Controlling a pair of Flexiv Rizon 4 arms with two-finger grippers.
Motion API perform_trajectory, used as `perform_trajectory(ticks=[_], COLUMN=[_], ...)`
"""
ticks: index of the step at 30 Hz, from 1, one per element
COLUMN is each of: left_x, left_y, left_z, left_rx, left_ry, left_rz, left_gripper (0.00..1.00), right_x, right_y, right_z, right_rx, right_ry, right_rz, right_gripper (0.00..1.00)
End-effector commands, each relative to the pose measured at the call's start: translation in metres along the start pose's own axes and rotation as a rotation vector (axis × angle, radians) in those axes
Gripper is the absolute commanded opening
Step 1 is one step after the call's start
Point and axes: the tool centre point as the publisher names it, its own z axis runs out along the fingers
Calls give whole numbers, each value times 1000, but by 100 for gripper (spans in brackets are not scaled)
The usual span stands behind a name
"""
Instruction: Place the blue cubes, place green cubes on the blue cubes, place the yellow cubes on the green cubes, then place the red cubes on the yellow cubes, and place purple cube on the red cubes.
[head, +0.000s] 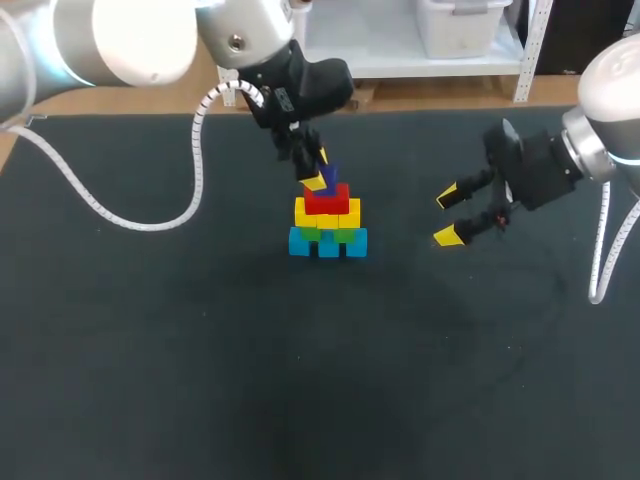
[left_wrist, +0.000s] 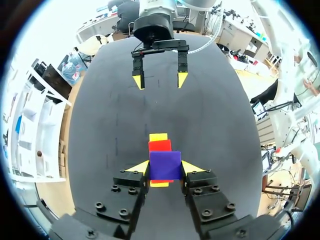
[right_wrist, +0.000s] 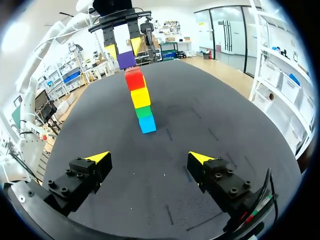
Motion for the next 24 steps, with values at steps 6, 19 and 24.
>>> perform_trajectory(ticks=[6, 19, 24], left_x=[-2, -1, -1], left_y=[4, 5, 6], left_z=[2, 4, 5], left_rx=[12, 22, 27], left_ry=[8, 13, 14], left_rz=[0, -2, -3], left_gripper=[0, 31, 41], right_x=[1, 3, 3], right_y=[-1, -2, -3], right_z=[0, 0, 0], right_rx=[-1, -2, -1], right_ry=[-5, -7, -8], right_rz=[0, 4, 6], right_gripper=[100, 100, 100])
